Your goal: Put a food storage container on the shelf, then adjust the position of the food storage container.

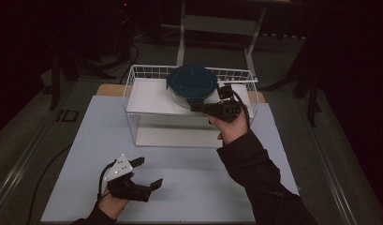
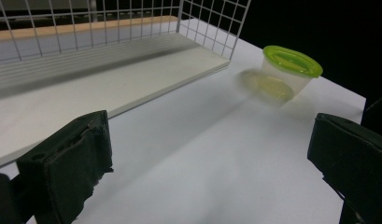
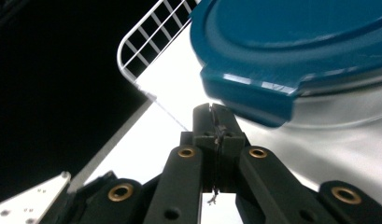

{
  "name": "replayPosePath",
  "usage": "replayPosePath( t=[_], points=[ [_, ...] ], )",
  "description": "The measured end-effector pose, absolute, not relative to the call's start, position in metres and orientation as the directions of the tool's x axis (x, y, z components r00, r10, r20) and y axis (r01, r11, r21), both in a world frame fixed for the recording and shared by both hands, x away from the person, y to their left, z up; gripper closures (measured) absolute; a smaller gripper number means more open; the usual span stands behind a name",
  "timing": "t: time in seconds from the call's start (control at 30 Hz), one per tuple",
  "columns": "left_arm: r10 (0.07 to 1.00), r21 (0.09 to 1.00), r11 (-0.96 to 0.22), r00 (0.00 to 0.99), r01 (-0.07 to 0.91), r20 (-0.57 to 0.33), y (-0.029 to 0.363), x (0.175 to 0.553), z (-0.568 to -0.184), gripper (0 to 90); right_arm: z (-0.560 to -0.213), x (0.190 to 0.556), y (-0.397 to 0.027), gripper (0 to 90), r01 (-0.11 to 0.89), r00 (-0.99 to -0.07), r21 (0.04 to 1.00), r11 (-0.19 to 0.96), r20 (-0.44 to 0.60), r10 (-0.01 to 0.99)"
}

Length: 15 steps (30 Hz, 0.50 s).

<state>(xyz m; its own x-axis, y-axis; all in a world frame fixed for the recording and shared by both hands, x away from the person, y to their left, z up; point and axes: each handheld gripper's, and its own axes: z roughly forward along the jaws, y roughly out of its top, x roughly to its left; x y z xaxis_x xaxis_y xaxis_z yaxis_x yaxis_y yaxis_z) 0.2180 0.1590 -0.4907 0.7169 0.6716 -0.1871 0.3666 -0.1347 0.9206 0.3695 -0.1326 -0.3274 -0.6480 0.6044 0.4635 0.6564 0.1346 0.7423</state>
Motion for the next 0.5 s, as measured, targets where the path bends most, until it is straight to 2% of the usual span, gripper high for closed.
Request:
replayPosePath(
  t=[0.13,0.4,0.47,0.5],
  points=[
    [0.680,0.918,-0.143,0.710,0.371,-0.181,0.160,0.218,-0.492,0.0,-0.334,0.359,-0.134,75.3,0.631,-0.678,0.758,0.163,0.437,0.591],
    [0.675,0.925,-0.136,0.717,0.354,-0.175,0.159,0.215,-0.488,0.0,-0.363,0.339,-0.148,29.9,0.600,-0.710,0.784,0.156,0.433,0.556],
    [0.672,0.927,-0.132,0.720,0.351,-0.177,0.160,0.215,-0.488,0.0,-0.368,0.338,-0.153,21.0,0.597,-0.724,0.786,0.162,0.440,0.532],
    [0.672,0.927,-0.129,0.718,0.351,-0.178,0.160,0.215,-0.488,0.0,-0.371,0.337,-0.158,19.2,0.593,-0.731,0.789,0.163,0.442,0.520]
  ],
)
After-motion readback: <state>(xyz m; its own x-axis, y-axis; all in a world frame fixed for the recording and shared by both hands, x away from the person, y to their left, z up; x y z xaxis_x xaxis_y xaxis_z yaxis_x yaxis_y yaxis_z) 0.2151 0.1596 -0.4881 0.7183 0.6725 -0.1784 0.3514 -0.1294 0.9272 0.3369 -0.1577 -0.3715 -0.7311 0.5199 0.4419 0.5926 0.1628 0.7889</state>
